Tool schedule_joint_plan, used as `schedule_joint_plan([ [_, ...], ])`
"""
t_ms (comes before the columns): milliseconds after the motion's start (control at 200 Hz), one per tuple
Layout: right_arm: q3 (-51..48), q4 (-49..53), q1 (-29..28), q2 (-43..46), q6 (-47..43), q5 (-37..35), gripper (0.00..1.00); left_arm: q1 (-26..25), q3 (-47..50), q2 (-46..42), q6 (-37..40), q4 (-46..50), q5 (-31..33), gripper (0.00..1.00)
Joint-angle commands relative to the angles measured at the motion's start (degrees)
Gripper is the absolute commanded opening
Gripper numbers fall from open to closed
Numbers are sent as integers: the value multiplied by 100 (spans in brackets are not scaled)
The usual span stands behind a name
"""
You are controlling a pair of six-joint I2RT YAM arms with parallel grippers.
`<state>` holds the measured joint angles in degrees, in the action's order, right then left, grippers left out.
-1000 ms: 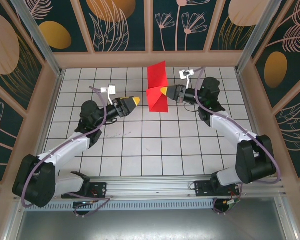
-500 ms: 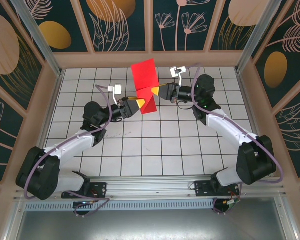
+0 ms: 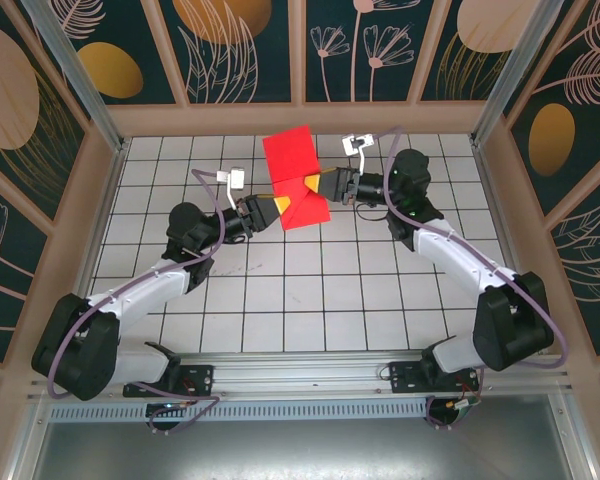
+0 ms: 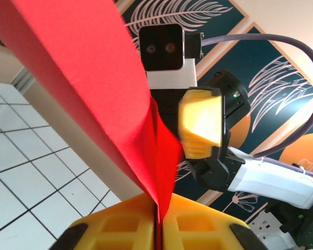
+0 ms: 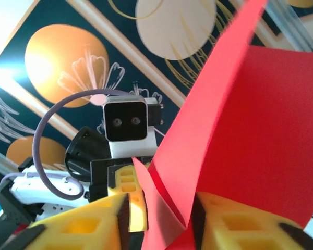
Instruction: Fold a paper plane with a square sheet of paper (fold left side to right side)
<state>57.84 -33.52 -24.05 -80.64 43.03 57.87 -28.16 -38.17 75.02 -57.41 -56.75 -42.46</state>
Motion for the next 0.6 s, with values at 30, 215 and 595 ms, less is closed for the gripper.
schedule_joint_plan([
  [30, 47, 1678, 234, 567, -1178, -949, 57, -93, -380, -351, 1116, 1732, 497, 4],
  [215, 122, 4045, 535, 1218, -2220, -4191, 71, -556, -1184, -438, 2762, 5120, 2269, 0],
  [595, -676, 4940, 1074, 2098, -2342, -7063, 99, -2239, -3525, 1249, 2647, 9672, 6680, 0],
])
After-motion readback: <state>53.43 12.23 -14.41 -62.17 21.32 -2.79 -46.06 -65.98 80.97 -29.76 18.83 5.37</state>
